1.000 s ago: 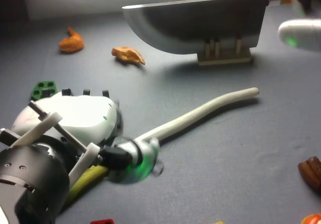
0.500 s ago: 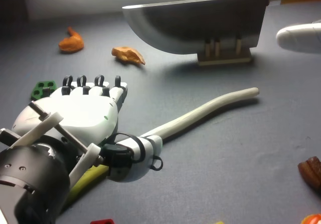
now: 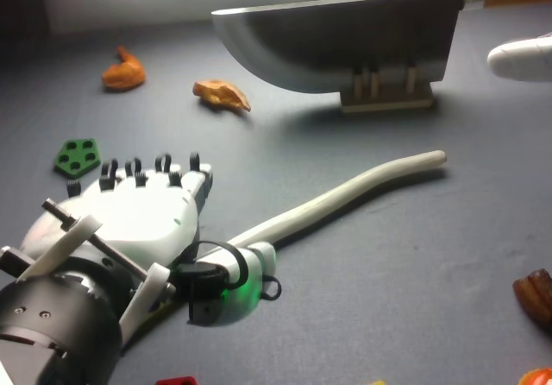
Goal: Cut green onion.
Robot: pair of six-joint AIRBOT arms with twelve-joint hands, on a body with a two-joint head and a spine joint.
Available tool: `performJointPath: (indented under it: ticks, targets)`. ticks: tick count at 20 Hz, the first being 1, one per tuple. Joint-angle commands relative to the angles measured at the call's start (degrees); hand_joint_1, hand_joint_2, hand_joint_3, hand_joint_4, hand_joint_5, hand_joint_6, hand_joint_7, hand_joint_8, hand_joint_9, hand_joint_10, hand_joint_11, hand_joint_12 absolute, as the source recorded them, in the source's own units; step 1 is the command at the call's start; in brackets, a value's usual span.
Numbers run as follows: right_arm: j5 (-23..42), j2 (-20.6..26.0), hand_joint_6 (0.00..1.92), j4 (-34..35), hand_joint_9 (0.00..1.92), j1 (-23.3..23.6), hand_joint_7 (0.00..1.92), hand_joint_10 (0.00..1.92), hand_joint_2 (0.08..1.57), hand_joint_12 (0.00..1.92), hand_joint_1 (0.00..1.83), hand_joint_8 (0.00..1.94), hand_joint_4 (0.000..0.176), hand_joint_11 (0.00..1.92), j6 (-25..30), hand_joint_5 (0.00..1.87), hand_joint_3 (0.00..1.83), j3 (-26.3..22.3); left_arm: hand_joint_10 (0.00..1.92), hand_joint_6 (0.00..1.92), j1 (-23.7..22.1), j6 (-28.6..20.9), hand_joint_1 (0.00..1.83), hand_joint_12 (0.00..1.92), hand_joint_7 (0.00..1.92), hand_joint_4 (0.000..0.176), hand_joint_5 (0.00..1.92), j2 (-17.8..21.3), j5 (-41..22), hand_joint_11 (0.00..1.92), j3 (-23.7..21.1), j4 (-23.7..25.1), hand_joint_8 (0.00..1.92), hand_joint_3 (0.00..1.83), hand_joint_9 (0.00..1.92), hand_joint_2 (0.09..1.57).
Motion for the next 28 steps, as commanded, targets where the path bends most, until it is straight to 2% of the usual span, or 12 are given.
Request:
performJointPath:
  ticks: [1,3,7,8,10,16,17,18,21,24,27,28]
  targets:
    - [9.79,-0.14,0.0,-0.01,0.0,0.22,0.0,0.0,0.98,0.0,0.33,0.0,0.0,0.0,0.37,0.0,0.0,0.91,0.01,0.0,-0.13,-0.27,0.19,0.0,0.03,0.021,0.0,-0.53,1.6,0.0,0.01,5.1,0.01,0.03,0.03,1.27]
    - [11.13,-1.72,0.0,-0.63,0.0,-1.03,0.0,0.0,0.98,0.0,0.35,0.0,0.0,0.0,1.03,0.0,0.0,3.4,0.01,0.0,0.35,-0.73,0.23,0.0,0.04,0.015,0.0,-1.09,1.6,0.0,0.17,5.01,0.01,0.02,0.04,1.26]
    - [14.16,-3.85,0.0,-5.91,0.0,-3.17,0.0,0.0,0.97,0.0,0.32,0.0,0.0,0.0,7.36,0.0,0.0,7.23,0.01,0.0,2.24,-3.67,0.26,0.0,0.0,0.007,0.0,-1.8,1.6,0.0,0.67,5.38,0.0,0.01,0.04,1.25]
    - [14.22,-4.77,0.0,-6.2,0.0,-3.33,0.0,0.0,0.96,0.0,0.43,0.0,0.0,0.0,7.43,0.0,0.0,8.31,0.02,0.0,3.1,-5.18,0.26,0.0,0.0,0.014,0.0,-1.85,1.62,0.0,0.92,5.43,0.0,0.01,0.05,1.24]
    - [14.05,-6.69,0.0,-6.25,0.0,-3.84,0.0,0.0,0.95,0.0,0.48,0.0,0.0,0.0,7.43,0.0,0.0,10.65,0.01,0.0,4.12,-6.81,0.32,0.01,0.01,0.016,0.0,-1.85,2.23,0.02,1.19,5.91,0.0,0.0,0.03,1.2]
    - [13.36,-13.32,0.0,-6.3,0.0,-5.14,0.0,0.0,0.95,0.0,0.48,0.0,0.0,0.0,7.41,0.0,0.0,19.26,0.0,0.0,7.82,-9.37,0.33,0.01,0.02,0.016,0.0,-1.98,3.01,0.02,1.39,10.86,0.0,0.0,0.02,1.19]
    - [13.26,-14.03,0.0,-6.3,0.0,-5.36,0.0,0.0,0.97,0.0,0.65,0.0,0.0,0.0,7.41,0.0,0.0,20.24,0.0,0.0,8.44,-10.14,0.49,0.0,0.0,0.042,0.0,-2.13,3.01,0.0,1.4,11.91,0.0,0.0,0.0,1.16]
    - [13.26,-14.54,0.0,-6.3,0.0,-5.49,0.0,0.0,0.97,0.0,0.69,0.0,0.001,0.0,7.41,0.0,0.0,21.0,0.0,0.0,9.42,-11.11,0.53,0.0,0.0,0.047,0.0,-2.42,3.07,0.0,1.44,13.18,0.0,0.0,0.0,1.15]
    - [14.26,-15.54,0.0,-6.34,0.0,-5.84,0.0,0.0,0.96,0.0,0.75,0.0,0.009,0.0,7.41,0.0,0.0,22.55,0.0,0.0,11.8,-12.26,0.58,0.0,0.0,0.042,0.0,-3.67,3.33,0.0,1.57,17.1,0.0,0.0,0.0,1.14]
    - [16.17,-16.81,0.0,-6.78,0.0,-6.37,0.0,0.0,0.95,0.0,0.82,0.0,0.018,0.0,7.83,0.0,0.0,24.1,0.0,0.0,13.49,-12.84,0.66,0.0,0.0,0.035,0.0,-4.83,3.66,0.0,1.62,18.19,0.0,0.0,0.01,1.13]
    - [13.97,-18.52,0.0,-6.97,0.0,-6.39,0.0,0.0,0.95,0.0,0.82,0.0,0.018,0.0,12.46,0.0,0.0,27.21,0.0,0.0,15.01,-13.59,0.66,0.0,0.0,0.035,0.0,-5.61,4.13,0.0,1.62,18.97,0.0,0.0,0.01,1.13]
    - [13.34,-19.07,0.0,-7.24,0.0,-6.34,0.0,0.0,0.97,0.0,0.87,0.0,0.013,0.0,16.54,0.0,0.0,28.66,0.0,0.0,15.22,-13.59,0.69,0.0,0.0,0.049,0.0,-5.73,4.34,0.0,1.58,18.97,0.0,0.0,0.0,1.13]
